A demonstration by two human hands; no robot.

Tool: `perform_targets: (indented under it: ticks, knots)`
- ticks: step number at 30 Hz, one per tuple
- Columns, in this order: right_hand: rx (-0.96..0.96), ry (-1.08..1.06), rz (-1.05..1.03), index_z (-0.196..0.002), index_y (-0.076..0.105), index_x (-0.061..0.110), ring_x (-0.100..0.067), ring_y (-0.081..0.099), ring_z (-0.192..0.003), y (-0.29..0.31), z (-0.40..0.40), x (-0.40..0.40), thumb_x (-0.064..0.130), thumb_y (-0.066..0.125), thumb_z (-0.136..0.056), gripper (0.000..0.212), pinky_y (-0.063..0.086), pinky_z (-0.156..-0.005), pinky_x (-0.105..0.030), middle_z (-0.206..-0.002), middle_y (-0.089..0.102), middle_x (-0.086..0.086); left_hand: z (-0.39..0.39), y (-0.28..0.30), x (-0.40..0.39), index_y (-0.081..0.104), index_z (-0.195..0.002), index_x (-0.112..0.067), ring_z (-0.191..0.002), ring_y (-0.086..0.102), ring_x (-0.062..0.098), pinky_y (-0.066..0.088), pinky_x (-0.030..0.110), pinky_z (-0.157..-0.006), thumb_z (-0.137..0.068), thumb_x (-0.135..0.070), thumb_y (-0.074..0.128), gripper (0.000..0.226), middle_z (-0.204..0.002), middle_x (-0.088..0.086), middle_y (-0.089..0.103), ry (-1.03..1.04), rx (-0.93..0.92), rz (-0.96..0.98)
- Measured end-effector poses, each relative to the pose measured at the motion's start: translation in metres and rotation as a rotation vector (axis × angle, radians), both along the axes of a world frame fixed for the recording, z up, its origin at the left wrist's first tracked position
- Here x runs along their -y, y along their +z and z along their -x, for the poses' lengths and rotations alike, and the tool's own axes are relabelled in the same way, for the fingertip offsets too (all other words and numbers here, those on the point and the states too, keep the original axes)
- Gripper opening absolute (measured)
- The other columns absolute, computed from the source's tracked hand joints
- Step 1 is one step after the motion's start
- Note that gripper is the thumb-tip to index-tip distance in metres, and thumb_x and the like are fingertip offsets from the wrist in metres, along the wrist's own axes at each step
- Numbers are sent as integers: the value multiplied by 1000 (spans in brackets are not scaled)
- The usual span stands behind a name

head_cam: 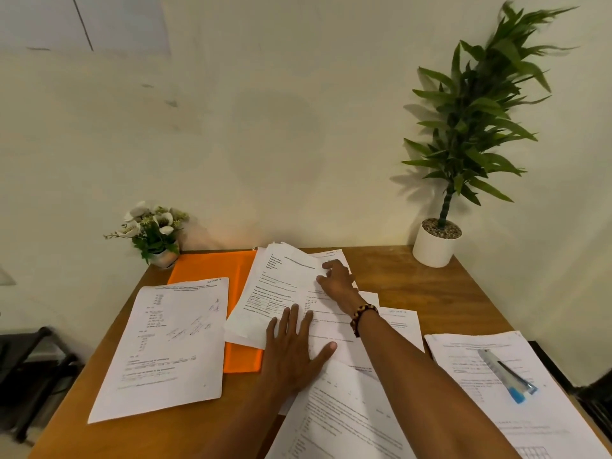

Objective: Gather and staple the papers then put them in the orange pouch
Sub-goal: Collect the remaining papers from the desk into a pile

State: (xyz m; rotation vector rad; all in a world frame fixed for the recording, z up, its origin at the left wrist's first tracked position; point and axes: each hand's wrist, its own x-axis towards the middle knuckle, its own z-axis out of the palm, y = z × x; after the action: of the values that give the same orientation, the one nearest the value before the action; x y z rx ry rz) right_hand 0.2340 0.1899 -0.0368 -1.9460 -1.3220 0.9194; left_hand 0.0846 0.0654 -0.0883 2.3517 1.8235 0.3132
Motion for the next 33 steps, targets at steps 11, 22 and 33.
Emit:
perform_targets:
  ticks: [11,22,33]
  knots:
    - [70,-125,-143,-74,44,25,-27,55,-88,-1,7,-3,10,60,-96,31,42,-66,-31,-84,52,2,0,1,1,8,-159,-37,-156,-7,21,-12,44,-121,-82,-90,15,93,-169,-2,-6,7,17,-30]
    - [-35,-256,-398,-79,36,14,-18,47,-72,61,5,-10,-15,40,-88,30,28,-57,-28,-75,49,3,2,2,4,9,-158,-38,-156,0,20,-1,47,-126,-83,-89,16,91,-169,-3,-4,6,63,-34]
    - [-84,-277,-543,-90,35,11,-14,30,-61,133,-9,-20,12,42,-106,17,25,-54,-27,-76,38,1,2,2,6,7,-158,-39,-156,-2,19,-3,47,-126,-84,-87,11,88,-169,-5,-8,8,102,-48]
